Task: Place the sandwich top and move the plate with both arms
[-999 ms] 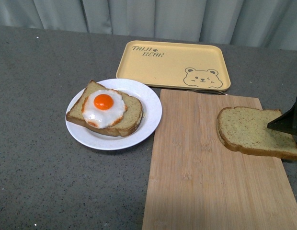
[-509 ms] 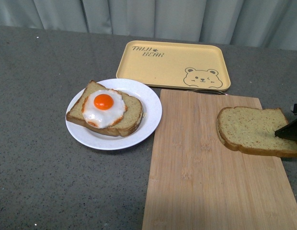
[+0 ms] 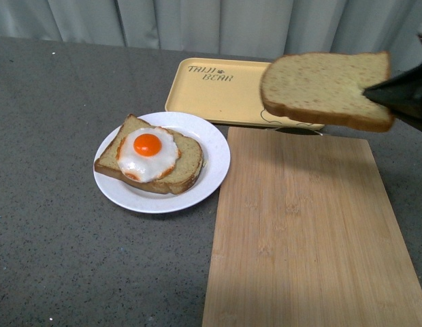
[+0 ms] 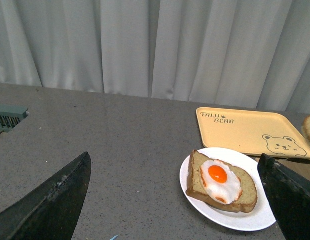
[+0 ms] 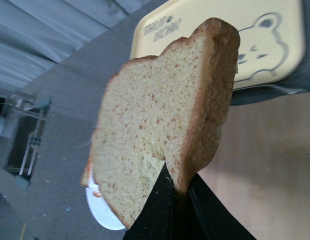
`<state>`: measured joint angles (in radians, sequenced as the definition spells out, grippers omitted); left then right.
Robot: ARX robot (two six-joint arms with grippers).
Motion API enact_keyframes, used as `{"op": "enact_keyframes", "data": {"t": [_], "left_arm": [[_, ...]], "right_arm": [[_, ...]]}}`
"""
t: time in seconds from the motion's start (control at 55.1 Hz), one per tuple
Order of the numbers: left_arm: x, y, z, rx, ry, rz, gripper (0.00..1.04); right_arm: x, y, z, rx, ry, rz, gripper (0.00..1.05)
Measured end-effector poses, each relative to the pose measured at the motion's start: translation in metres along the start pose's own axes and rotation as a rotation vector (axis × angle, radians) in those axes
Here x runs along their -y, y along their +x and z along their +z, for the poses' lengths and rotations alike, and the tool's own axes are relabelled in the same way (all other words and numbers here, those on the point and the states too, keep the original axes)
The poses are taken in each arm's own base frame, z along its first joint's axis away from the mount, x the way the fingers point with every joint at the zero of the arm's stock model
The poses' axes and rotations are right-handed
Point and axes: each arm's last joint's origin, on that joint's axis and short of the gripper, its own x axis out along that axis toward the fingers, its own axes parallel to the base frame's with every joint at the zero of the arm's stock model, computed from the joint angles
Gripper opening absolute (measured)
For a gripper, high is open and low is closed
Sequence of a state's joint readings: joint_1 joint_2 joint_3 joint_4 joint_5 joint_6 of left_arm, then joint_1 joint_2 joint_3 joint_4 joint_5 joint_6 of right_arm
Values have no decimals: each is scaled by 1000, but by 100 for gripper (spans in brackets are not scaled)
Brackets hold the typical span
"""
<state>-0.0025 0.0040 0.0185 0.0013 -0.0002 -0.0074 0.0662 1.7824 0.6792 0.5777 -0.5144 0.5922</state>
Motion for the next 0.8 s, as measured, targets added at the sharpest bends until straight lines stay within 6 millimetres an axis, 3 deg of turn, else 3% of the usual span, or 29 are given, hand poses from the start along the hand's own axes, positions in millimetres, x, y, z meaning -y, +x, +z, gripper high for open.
{"op": "enact_keyframes", "data": {"t": [0.163,0.327,0.581,0.799], "left_arm": [[0,0,0,0,0,0,98],[0,0,0,0,0,0,98],[0,0,0,0,0,0,98],[0,0,0,0,0,0,98]], "right_arm": [[-34,55,-44,-56,116,118,2],[-54,96,-64,-147,140,154,2],[-67,137,-83,-213,171,169,2],[-68,154,-99,-265,168,157,2]]}}
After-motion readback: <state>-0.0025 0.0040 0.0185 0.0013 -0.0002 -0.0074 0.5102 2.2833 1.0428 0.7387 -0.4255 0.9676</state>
